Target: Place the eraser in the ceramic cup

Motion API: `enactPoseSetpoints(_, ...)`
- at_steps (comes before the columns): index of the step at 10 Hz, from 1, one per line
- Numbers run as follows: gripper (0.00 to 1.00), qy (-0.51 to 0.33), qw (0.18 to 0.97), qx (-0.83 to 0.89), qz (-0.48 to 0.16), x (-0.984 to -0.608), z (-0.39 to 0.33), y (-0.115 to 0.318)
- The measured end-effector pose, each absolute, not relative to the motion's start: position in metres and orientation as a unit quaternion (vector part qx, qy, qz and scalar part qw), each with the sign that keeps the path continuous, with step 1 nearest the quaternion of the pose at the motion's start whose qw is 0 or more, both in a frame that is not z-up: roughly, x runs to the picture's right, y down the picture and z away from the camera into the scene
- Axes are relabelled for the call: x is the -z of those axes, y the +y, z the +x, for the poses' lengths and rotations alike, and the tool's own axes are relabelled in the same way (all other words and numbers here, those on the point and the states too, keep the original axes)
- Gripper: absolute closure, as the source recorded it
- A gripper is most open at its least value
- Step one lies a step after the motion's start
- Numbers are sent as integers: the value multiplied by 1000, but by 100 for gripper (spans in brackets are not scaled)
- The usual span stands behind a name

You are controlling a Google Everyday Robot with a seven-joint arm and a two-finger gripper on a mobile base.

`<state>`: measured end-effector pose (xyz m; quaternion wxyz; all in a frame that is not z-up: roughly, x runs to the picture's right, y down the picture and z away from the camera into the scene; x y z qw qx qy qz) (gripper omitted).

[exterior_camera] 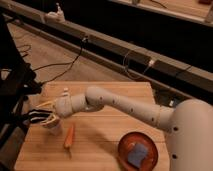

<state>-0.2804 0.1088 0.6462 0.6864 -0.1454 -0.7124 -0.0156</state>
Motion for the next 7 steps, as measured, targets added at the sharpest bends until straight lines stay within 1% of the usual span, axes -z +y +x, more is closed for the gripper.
enactPoseSetpoints(3,31,-711,686,3,-155,-651,-278,117)
enactPoseSetpoints(7,31,-711,686,5,-154,-649,-276,120)
